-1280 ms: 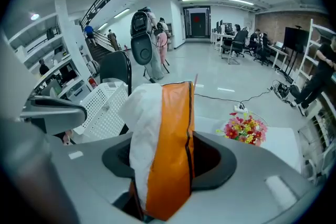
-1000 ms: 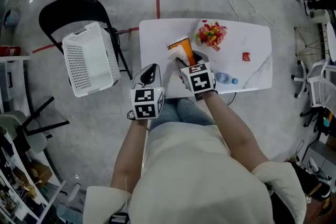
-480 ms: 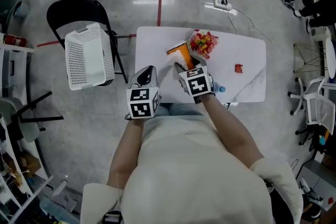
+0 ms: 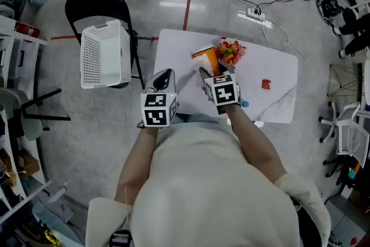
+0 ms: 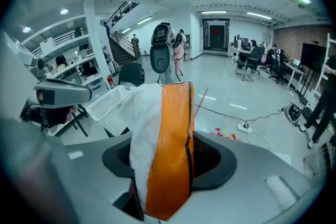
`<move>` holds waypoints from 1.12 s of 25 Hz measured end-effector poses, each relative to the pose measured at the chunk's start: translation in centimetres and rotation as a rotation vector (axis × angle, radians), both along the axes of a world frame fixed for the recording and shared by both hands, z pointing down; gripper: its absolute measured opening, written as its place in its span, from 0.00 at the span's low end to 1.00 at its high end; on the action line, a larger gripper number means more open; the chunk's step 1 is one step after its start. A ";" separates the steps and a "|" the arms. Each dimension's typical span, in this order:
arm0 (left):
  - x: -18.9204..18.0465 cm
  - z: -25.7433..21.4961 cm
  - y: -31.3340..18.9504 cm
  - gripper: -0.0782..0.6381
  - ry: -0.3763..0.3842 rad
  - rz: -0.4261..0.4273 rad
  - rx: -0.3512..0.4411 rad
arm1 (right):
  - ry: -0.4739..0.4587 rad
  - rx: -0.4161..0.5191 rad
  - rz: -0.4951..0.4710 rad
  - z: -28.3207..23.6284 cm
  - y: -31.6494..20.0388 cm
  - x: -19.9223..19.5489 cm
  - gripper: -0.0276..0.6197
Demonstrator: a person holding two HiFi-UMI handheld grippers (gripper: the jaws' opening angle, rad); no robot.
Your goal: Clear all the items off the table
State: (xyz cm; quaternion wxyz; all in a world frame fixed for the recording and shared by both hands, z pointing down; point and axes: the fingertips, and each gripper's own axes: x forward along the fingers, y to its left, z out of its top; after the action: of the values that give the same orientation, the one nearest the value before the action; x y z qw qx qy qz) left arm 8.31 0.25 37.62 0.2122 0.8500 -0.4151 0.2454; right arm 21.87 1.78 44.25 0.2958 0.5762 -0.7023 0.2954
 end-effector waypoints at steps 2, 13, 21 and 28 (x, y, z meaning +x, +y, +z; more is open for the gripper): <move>-0.4 -0.1 -0.1 0.12 -0.004 -0.012 0.001 | -0.004 0.008 -0.005 -0.2 -0.3 -0.2 0.44; -4.9 -0.2 -1.8 0.12 0.008 -0.099 0.002 | 0.016 0.023 -0.062 -0.7 -2.6 -3.4 0.44; -9.7 0.6 -4.2 0.12 0.015 -0.110 0.004 | 0.047 0.017 -0.074 -0.6 -4.8 -7.6 0.44; -15.1 0.8 -6.8 0.12 0.020 -0.113 -0.013 | 0.069 -0.002 -0.080 -0.7 -7.2 -12.3 0.44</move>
State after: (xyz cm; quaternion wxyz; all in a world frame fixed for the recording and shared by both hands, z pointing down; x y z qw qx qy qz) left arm -6.80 -6.60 38.46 0.2355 0.8263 -0.4586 0.2270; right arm 9.62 -5.40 43.54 0.3321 0.5570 -0.7139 0.2641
